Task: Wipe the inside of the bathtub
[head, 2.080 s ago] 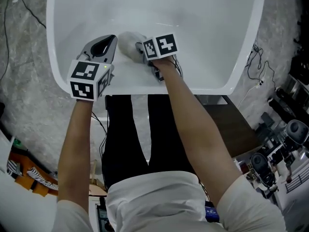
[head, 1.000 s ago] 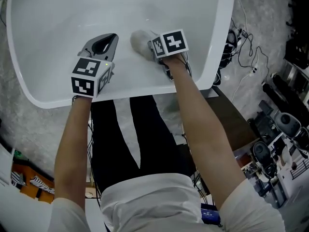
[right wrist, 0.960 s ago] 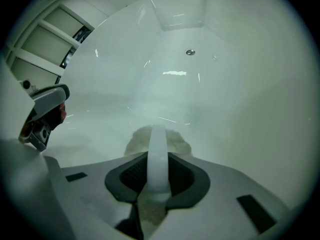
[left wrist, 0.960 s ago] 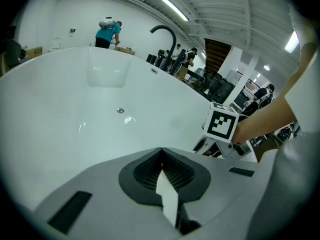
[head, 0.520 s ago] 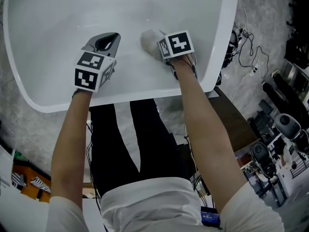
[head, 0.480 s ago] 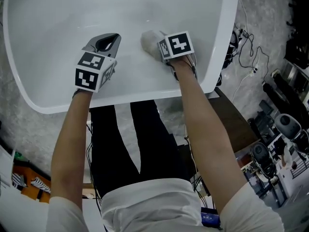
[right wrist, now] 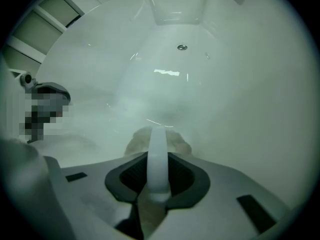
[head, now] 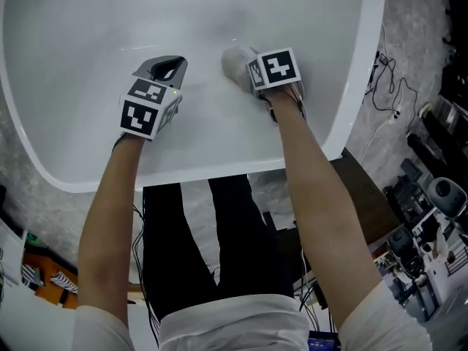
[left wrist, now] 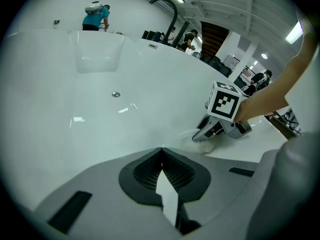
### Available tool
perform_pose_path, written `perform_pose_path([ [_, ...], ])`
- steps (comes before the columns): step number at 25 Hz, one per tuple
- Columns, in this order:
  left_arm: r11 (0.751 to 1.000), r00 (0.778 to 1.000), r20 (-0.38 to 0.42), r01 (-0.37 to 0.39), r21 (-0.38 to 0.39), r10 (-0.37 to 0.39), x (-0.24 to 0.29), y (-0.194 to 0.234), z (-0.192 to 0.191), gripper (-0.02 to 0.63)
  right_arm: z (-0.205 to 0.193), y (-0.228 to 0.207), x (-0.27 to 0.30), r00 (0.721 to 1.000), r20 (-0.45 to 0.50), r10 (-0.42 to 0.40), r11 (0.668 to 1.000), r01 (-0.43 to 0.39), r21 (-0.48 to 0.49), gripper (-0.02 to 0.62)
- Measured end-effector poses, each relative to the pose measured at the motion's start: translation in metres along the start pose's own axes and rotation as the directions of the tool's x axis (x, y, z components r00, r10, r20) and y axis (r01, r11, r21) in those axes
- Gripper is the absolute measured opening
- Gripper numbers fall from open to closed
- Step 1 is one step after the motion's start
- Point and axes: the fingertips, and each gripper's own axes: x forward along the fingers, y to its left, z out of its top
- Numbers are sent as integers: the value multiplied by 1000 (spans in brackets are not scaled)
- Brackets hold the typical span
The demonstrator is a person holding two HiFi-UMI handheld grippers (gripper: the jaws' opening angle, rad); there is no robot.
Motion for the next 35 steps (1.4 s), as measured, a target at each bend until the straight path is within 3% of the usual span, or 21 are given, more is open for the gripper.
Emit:
perform_pose_path([
  [14,989,995,-34,-97,-110,93,-26,78,-47,12,29,30,39,996,65,57,998,-57,1,98],
  [31,954,973,-85,-227,-195,215,-71,146,-79,12,86,161,75,964,93,249,962,-234,-143,98],
  [35,938,970,-79,-244,-245,232,-81,157,-85,12,96,193,83,950,101,295,947,-277,-163,98],
])
